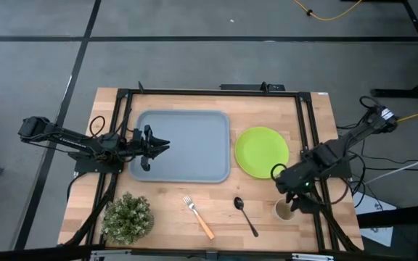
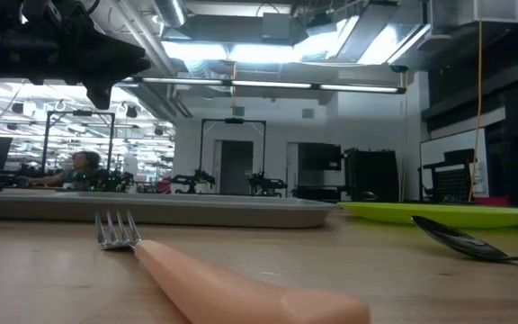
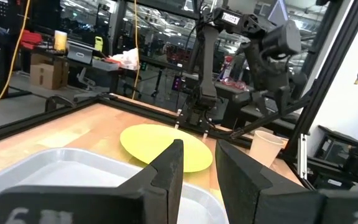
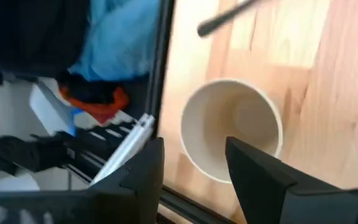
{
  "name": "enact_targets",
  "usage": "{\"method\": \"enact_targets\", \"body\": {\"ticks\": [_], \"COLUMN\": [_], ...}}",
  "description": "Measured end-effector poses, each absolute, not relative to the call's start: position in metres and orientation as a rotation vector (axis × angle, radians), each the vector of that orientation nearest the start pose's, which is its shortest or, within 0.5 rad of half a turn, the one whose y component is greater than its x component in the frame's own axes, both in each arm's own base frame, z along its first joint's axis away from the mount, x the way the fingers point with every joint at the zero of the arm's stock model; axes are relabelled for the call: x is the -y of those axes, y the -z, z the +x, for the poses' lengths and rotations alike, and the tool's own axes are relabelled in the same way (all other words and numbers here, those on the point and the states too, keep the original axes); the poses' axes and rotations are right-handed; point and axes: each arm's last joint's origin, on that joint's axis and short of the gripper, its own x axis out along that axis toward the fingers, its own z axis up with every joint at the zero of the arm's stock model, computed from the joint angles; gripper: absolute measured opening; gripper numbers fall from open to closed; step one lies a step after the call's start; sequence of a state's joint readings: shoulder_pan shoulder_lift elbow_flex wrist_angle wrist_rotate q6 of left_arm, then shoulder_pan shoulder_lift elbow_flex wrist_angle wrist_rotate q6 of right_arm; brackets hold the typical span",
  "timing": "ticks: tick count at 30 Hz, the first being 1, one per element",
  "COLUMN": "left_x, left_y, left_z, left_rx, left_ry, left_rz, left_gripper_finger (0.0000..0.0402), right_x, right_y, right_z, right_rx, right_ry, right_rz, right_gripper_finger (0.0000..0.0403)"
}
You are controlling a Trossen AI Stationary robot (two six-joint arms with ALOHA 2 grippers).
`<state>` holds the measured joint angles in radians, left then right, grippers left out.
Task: Pick and place plate/cup/fork/spoon on tray
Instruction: Put the brown cup on the gray tray
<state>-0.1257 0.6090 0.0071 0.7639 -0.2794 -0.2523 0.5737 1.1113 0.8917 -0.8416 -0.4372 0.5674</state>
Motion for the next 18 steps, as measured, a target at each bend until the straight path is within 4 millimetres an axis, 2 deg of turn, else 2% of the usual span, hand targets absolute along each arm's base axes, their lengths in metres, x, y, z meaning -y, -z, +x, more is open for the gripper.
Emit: {"method": "enact_targets", "body": {"ticks": [9, 14, 18], "left_x": [0.009, 0.009, 0.009], "left_y": [-0.181, -0.181, -0.181], "left_z": [0.134, 0.134, 0.134], "left_rx": [0.177, 0.177, 0.177], "left_ry": [-0.133, -0.133, -0.133], "left_rz": [-0.283, -0.283, -0.283], "left_gripper_finger": [0.0086, 0.0086, 0.0086], "right_x": [-0.124, -0.121, -0.117], "right_y": [-0.245, -0.242, -0.238], "right_z": [0.173, 0.174, 0.171], "right_rx": [-1.336, -1.308, -1.353], "right_ry": [-0.500, -0.440, -0.367], "right_rz": [0.199, 0.091, 0.040], "right_gripper_finger": [0.0177, 0.0177, 0.0177]}}
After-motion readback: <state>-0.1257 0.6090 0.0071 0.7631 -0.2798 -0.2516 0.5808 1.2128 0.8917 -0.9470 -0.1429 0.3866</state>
